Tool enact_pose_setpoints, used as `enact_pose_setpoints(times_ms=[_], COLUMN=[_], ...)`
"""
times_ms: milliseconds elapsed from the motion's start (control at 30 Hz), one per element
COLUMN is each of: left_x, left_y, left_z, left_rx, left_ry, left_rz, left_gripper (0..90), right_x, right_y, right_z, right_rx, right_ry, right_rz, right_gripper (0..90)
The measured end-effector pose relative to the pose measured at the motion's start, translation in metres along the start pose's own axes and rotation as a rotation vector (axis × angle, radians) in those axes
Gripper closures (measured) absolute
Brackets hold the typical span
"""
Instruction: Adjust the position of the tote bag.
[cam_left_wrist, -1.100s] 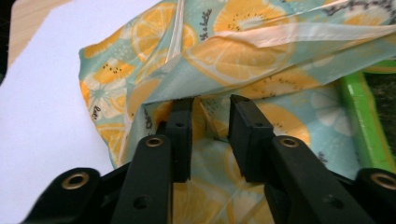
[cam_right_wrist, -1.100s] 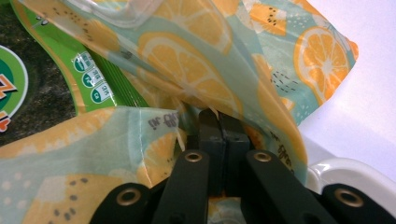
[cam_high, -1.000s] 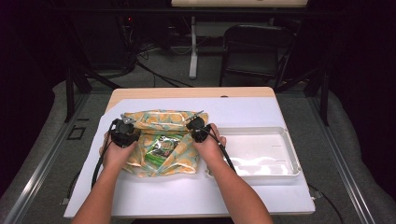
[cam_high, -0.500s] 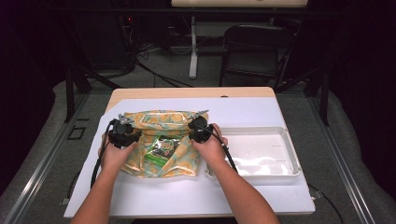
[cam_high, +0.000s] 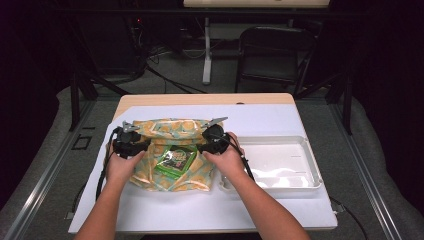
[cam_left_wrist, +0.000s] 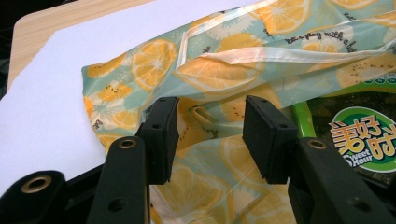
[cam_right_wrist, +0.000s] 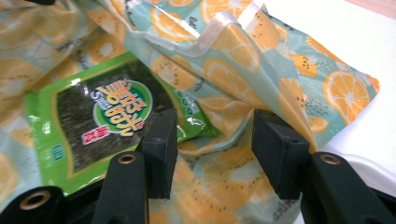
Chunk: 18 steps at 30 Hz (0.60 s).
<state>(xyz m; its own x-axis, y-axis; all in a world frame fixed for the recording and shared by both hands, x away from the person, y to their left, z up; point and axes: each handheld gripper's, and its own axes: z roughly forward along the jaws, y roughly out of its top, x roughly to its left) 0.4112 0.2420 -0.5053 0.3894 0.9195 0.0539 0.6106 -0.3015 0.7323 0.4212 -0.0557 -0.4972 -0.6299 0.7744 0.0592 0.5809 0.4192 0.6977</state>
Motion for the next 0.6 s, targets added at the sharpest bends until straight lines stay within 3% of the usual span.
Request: enact_pose_setpoints(times_ms=[267,600], left_x=[0.001,-0.003], left_y=[-0.001,-0.001], left_z=[-0.001,0.000], left_rx=[-0.001,0.001], left_ry=[-0.004,-0.004], left_rz=[-0.003,0.012], left_gripper=[53.4,53.5], right_x=[0.000,0.006], right_y=[-0.008,-0.015], right_z=[-0.020,-0.041], right_rx=[-0.042,-0.117], right_ry=[0.059,0.076], right_rz=[0.015,0.013], right_gripper=[49.3,49.5])
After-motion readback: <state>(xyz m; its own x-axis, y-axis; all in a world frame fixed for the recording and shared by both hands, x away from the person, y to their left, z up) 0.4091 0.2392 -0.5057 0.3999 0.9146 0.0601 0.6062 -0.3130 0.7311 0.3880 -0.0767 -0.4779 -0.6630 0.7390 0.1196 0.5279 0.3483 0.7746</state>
